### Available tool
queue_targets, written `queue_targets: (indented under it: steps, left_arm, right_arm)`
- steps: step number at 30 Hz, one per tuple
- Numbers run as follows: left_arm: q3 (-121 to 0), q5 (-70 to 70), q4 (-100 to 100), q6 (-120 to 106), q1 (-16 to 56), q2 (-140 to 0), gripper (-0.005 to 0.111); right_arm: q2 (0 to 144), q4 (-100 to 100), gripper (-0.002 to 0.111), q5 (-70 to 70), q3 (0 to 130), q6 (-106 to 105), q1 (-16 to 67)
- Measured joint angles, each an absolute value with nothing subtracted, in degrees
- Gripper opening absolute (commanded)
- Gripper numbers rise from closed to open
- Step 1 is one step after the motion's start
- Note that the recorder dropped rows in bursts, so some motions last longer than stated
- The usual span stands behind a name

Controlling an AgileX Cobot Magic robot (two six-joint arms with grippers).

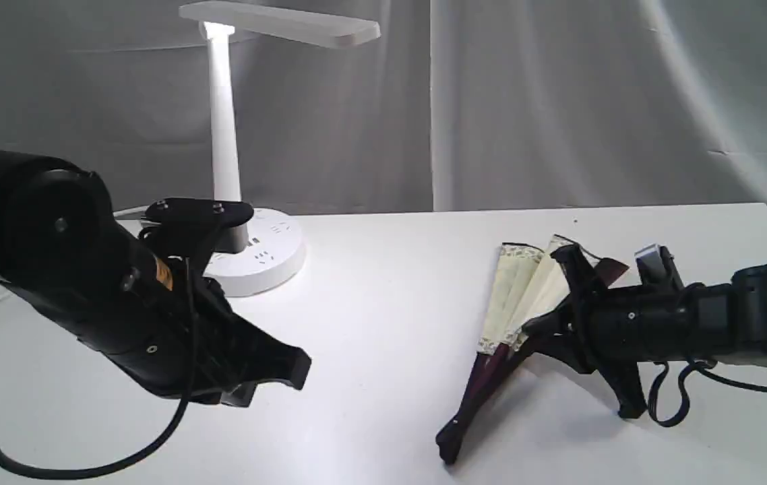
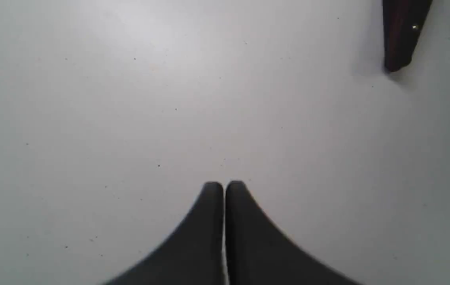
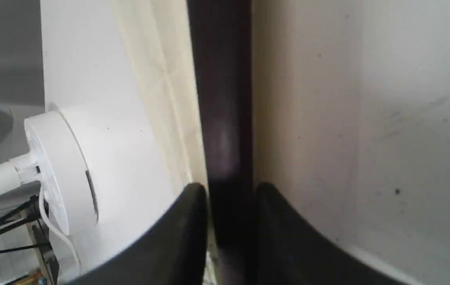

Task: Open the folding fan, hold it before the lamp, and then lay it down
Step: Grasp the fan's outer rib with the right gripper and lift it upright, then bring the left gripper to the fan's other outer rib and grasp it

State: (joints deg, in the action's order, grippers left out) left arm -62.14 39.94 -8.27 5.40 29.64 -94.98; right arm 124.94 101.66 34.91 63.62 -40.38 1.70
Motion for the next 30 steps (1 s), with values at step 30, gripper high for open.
queue_targets:
  steps: [30]
  left_arm:
    - [-62.1, 33.2, -8.7, 5.4, 29.6, -95.0, 0.009]
  right_arm:
    - [120.8, 95.2, 0.000, 68.4, 63.0, -64.6, -6.3]
